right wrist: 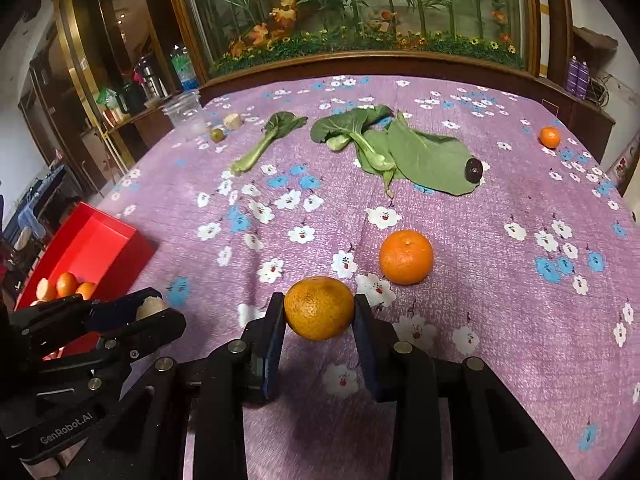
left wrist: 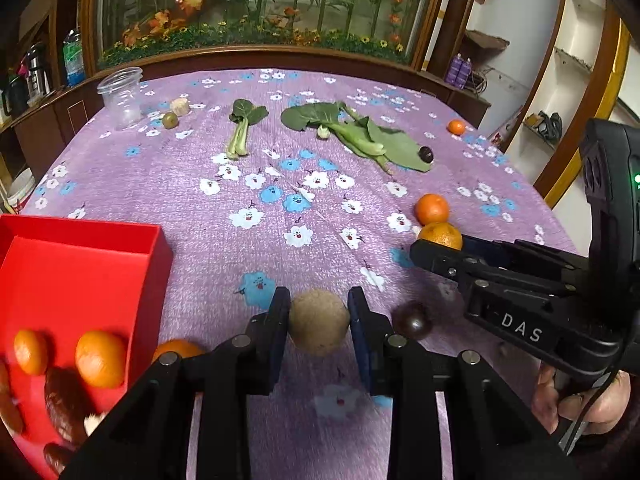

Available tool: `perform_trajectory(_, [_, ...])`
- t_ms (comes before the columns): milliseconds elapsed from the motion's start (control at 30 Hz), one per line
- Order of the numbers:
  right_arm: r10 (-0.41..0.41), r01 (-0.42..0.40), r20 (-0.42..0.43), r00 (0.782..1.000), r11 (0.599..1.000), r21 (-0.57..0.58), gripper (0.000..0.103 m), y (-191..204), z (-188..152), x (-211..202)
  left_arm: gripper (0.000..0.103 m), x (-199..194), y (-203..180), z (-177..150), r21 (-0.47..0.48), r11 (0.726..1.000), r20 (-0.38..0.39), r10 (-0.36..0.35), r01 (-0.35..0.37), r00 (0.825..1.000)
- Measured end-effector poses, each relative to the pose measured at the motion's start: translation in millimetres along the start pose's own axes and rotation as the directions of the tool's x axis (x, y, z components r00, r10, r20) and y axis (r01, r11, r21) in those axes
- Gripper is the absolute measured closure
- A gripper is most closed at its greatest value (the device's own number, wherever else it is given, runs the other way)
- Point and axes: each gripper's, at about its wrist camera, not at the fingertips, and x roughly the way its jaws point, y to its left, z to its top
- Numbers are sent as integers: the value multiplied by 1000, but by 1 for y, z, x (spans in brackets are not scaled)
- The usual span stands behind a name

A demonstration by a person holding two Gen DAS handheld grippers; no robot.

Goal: Organize fruits
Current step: 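Lower the ball into the red box with the left tool while the right drops mandarin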

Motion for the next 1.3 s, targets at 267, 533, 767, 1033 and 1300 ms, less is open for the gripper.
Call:
perform_trajectory(267, [30, -30, 23, 999, 1000, -2, 67, 11, -11, -28, 75, -38, 5, -11, -35, 999, 53, 24, -22, 998])
perform_trajectory(533, [66, -65, 38, 997, 998, -27, 67, 32, -27, -52, 75, -70, 8, -24, -55, 997, 93, 54, -49, 994])
perform_trajectory(767, [81, -79, 49, 995, 995, -55, 67, 49, -38, -70, 75, -93, 14, -34, -84, 993, 123, 93, -83, 988])
perform_trajectory(1033, [89, -83, 56, 994, 991, -103, 67, 71, -46, -84, 75, -117, 32, -45, -127, 985, 156, 139, -120, 978])
perform_trajectory(1300, [111, -103, 36, 993, 980, -168, 67, 106, -47, -80, 75, -136, 66, -53, -200, 966, 184, 204, -167, 962])
